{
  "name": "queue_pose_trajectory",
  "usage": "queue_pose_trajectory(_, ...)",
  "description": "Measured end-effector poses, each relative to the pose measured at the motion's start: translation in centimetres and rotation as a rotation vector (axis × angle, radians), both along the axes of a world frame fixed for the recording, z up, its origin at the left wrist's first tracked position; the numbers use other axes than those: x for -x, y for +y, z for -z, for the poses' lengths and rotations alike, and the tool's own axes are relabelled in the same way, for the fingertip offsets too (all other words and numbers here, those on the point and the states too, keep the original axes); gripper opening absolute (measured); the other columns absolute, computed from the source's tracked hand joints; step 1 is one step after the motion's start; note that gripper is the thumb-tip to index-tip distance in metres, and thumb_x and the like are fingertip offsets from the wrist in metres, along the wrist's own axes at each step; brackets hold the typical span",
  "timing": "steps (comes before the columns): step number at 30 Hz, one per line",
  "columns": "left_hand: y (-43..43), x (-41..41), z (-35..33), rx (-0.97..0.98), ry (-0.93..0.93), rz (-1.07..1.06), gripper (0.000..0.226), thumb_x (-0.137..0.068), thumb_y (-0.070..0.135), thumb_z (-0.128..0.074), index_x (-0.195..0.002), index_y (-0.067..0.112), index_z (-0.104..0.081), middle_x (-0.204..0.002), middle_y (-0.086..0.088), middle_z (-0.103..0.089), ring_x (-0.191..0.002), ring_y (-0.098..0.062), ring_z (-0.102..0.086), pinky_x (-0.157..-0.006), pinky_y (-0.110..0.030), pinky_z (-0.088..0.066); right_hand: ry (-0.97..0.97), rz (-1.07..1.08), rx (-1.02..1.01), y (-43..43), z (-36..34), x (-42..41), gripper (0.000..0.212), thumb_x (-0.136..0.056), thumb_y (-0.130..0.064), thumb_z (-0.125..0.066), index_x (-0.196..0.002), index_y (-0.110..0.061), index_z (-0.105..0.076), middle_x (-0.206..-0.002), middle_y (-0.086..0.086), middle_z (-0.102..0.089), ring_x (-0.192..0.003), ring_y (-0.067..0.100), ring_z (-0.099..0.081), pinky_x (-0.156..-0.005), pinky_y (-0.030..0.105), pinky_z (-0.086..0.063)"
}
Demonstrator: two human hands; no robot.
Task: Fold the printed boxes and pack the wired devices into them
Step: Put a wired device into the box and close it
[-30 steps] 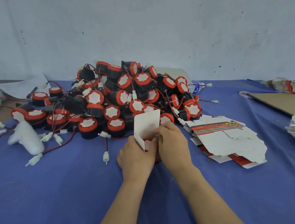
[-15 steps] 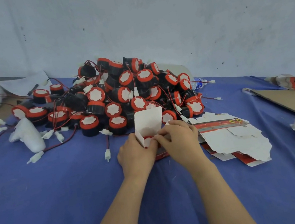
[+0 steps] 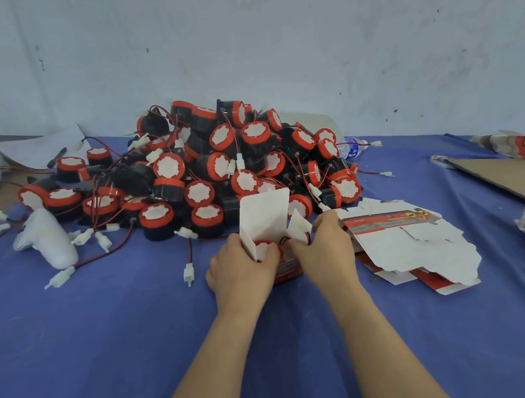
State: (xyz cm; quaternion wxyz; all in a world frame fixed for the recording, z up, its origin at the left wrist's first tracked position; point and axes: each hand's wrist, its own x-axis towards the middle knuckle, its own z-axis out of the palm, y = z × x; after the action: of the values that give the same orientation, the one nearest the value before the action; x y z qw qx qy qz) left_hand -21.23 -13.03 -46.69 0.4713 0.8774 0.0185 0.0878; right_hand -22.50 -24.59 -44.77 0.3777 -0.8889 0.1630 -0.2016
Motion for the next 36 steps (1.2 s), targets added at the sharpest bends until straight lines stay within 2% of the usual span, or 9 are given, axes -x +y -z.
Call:
queue_pose_trajectory(3, -0.1, 0.0, 0.1, -0.007, -0.002, 0.001, 0.038, -0.084, 0.046, -0.06, -0.111, 0.02, -0.054, -0.108, 0.001, -0.063, -0.109, -0.023, -0.055, -0.094, -0.044, -0.045, -0.058, 0.022, -0.126, 0.1, 0.6, -0.3, 0.029, -0.088, -0.019, -0.064, -0.08, -0.018, -0.036, -0.068, -0.005, -0.046, -0.06, 0.012, -0.043, -0.048, 0.025, -0.029)
queue_pose_trajectory(8, 0.0, 0.0, 0.2, 0.003, -0.011, -0.013, 0.037, -0.083, 0.048, -0.06, -0.108, 0.02, -0.055, -0.104, 0.0, -0.064, -0.106, -0.025, -0.056, -0.092, -0.044, -0.046, -0.324, -0.046, 0.067, 0.9, 0.6, 0.0, 0.016, -0.093, -0.014, -0.057, -0.103, -0.022, -0.048, -0.086, -0.007, -0.055, -0.067, 0.008, -0.048, -0.055, 0.023, -0.038)
queue_pose_trajectory(11, 0.1, 0.1, 0.3, 0.019, -0.025, -0.016, 0.036, -0.084, 0.048, -0.06, -0.106, 0.02, -0.055, -0.102, 0.0, -0.064, -0.104, -0.025, -0.058, -0.089, -0.046, -0.049, -0.462, -0.079, 0.078, 0.5, -0.1, 0.2, 0.02, -0.095, -0.018, -0.057, -0.114, -0.02, -0.062, -0.097, -0.005, -0.057, -0.075, 0.003, -0.05, -0.064, 0.019, -0.045)
queue_pose_trajectory(13, 0.1, 0.1, 0.3, 0.014, -0.032, -0.014, 0.035, -0.084, 0.048, -0.059, -0.106, 0.02, -0.055, -0.101, 0.001, -0.064, -0.102, -0.025, -0.058, -0.088, -0.045, -0.05, -0.482, -0.107, 0.046, 0.7, -0.6, 0.4, 0.028, -0.096, -0.016, -0.056, -0.123, -0.019, -0.062, -0.098, -0.007, -0.062, -0.082, 0.002, -0.055, -0.074, 0.019, -0.049)
queue_pose_trajectory(16, 0.1, 0.1, 0.2, 0.0, -0.031, -0.012, 0.038, -0.083, 0.049, -0.058, -0.107, 0.02, -0.054, -0.101, 0.001, -0.064, -0.101, -0.024, -0.058, -0.086, -0.044, -0.05, -0.435, -0.111, 0.002, 1.1, -1.2, 0.5, 0.051, -0.095, -0.013, -0.056, -0.143, -0.021, -0.042, -0.081, -0.02, -0.058, -0.078, -0.009, -0.056, -0.068, 0.004, -0.042)
queue_pose_trajectory(21, 0.1, -0.1, 0.1, -0.014, -0.016, -0.013, 0.042, -0.084, 0.05, -0.058, -0.111, 0.018, -0.055, -0.107, -0.001, -0.065, -0.106, -0.025, -0.057, -0.09, -0.044, -0.048, -0.299, -0.183, 0.191, 1.3, -1.4, 0.5, 0.027, -0.095, -0.011, -0.051, -0.118, -0.015, -0.065, -0.107, -0.001, -0.067, -0.087, 0.007, -0.057, -0.07, 0.003, -0.036)
queue_pose_trajectory(29, 0.1, -0.1, 0.3, 0.004, -0.041, 0.004, 0.041, -0.084, 0.049, -0.062, -0.111, 0.018, -0.055, -0.108, -0.001, -0.064, -0.109, -0.025, -0.055, -0.091, -0.046, -0.048, -0.084, -0.104, 0.27, 0.4, -1.1, 0.2, 0.022, -0.09, 0.0, -0.049, -0.096, -0.009, -0.069, -0.107, 0.004, -0.058, -0.08, 0.014, -0.049, -0.071, 0.029, -0.045)
queue_pose_trajectory(33, 0.1, 0.0, 0.2, -0.002, -0.048, 0.004, 0.042, -0.084, 0.051, -0.06, -0.109, 0.017, -0.054, -0.107, -0.002, -0.063, -0.109, -0.025, -0.052, -0.091, -0.046, -0.047, -0.039, -0.146, 0.305, 1.1, -1.3, 0.5, 0.021, -0.092, -0.01, -0.05, -0.097, -0.008, -0.07, -0.103, 0.005, -0.061, -0.086, 0.02, -0.057, -0.075, 0.035, -0.05)
queue_pose_trajectory(36, 0.1, -0.1, 0.2, -0.01, -0.042, 0.005, 0.042, -0.085, 0.051, -0.058, -0.108, 0.015, -0.054, -0.106, -0.003, -0.063, -0.106, -0.025, -0.054, -0.089, -0.047, -0.048, -0.017, -0.187, 0.33, 1.3, -1.2, 0.5, 0.024, -0.093, -0.024, -0.054, -0.091, -0.005, -0.069, -0.098, 0.005, -0.059, -0.083, 0.019, -0.057, -0.074, 0.033, -0.05)
